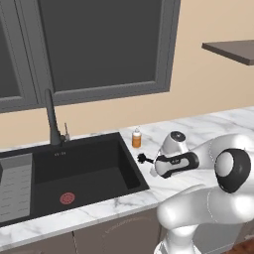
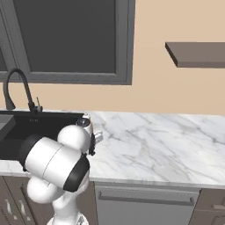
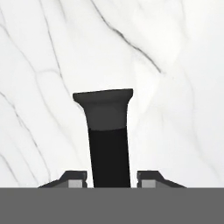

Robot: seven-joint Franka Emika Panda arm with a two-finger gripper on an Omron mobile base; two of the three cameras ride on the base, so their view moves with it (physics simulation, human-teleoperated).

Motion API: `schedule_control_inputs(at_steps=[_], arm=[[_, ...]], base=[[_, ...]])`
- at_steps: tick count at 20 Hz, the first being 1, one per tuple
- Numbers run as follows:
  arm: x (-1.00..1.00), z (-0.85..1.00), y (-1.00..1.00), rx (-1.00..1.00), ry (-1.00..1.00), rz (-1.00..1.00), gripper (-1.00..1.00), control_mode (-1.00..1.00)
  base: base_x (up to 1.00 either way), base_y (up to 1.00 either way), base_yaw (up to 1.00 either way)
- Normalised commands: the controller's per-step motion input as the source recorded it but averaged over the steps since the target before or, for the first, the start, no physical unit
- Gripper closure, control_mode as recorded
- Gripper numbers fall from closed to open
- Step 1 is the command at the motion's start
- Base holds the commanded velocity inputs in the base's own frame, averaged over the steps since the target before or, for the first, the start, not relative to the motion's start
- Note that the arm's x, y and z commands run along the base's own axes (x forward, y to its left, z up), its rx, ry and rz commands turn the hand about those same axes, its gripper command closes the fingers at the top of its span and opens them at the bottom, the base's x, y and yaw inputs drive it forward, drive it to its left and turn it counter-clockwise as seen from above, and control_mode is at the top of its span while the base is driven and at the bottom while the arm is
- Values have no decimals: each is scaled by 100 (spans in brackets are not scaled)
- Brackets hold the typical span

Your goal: Locate and retrieve the soap dispenser and dish brush from the cabinet. Place them next to the sink.

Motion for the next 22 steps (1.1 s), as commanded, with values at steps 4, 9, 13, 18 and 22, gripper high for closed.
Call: schedule_control_inputs(at_steps=[4,9,13,18,22], arm=[[1,-13,0,0,0,5,-100,-100],[-6,15,0,1,2,0,-100,-100],[-29,67,0,16,0,-2,-100,-100],[-29,81,0,21,3,-4,-100,-100],[-21,64,0,18,18,-14,-100,-100]], base=[[0,0,0],[0,0,0],[0,0,0],[0,0,0],[0,0,0]])
